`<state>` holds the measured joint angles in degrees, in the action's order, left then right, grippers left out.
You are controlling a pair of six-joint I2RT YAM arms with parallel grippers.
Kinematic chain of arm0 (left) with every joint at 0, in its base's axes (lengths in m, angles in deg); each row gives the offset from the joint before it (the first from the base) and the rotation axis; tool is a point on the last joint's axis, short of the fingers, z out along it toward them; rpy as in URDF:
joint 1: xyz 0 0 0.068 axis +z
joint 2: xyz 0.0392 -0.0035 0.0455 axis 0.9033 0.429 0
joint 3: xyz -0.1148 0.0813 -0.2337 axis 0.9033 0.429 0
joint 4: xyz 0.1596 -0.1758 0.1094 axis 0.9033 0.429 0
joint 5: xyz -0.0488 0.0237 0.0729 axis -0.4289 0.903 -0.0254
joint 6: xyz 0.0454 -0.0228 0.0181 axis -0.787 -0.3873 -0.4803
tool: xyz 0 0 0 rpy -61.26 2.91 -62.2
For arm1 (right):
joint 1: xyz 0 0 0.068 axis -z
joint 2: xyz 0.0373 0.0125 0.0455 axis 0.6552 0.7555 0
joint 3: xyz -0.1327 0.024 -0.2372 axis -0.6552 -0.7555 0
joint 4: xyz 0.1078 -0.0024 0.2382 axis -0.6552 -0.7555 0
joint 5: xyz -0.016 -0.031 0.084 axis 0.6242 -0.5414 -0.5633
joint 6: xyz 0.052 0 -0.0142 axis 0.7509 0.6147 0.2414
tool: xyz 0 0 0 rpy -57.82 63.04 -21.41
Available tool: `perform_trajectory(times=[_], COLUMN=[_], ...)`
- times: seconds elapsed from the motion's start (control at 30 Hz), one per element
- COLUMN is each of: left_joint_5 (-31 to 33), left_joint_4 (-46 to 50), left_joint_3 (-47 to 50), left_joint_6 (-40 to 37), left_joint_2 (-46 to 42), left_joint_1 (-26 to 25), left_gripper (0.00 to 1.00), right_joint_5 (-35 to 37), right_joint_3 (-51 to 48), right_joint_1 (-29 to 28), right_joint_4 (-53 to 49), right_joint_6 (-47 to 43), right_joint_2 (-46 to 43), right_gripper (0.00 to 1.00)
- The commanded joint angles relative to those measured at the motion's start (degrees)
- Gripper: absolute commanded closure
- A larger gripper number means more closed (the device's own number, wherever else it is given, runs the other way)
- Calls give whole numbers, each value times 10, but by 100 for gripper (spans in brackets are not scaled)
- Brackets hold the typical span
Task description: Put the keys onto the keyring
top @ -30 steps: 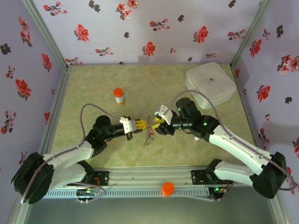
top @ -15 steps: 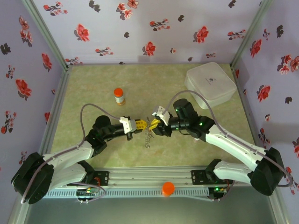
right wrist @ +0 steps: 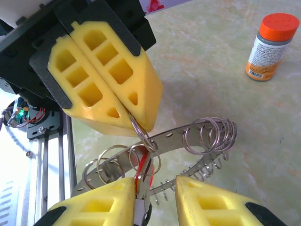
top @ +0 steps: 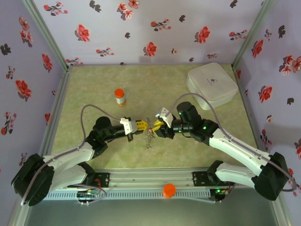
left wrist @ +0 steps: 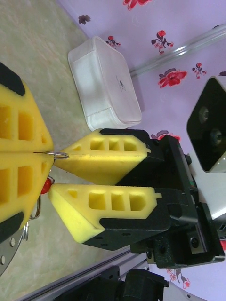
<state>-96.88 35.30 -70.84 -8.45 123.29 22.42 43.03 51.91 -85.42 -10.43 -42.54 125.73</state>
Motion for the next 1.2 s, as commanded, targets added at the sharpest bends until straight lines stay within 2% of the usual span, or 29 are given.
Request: perform_trajectory(times=[0.0, 0.17, 0.3, 0.4, 0.8, 0.93, 1.17], left_joint_5=[-2, -2, -1, -2, -3, -14, -24], left_joint_4=[-43, -42, -41, -41, -46, -50, -56], left_joint_3=[-2, -2, -2, -2, -2, -4, -6], left_joint_6=[10, 7, 6, 6, 11, 18, 24], left_joint_2=[-1, -3, -4, -4, -5, -1, 7], left_joint_1=[-2, -2, -2, -2, -2, -2, -2], left_gripper=[100, 100, 100, 100, 100, 100, 100], right_joint_5=[-3, -8, -23, -12, 37, 36, 22], right_joint_3=[-2, 1, 0, -4, -9, -5, 7], right_joint_1=[1, 0, -1, -7, -17, -26, -37], right_joint_4=[23, 25, 21, 15, 33, 35, 38], right_joint_6=[2, -6, -16, -31, -50, -50, -51], right_joint_2=[7, 21, 16, 14, 13, 29, 59], right_gripper=[71, 72, 64, 64, 93, 97, 98])
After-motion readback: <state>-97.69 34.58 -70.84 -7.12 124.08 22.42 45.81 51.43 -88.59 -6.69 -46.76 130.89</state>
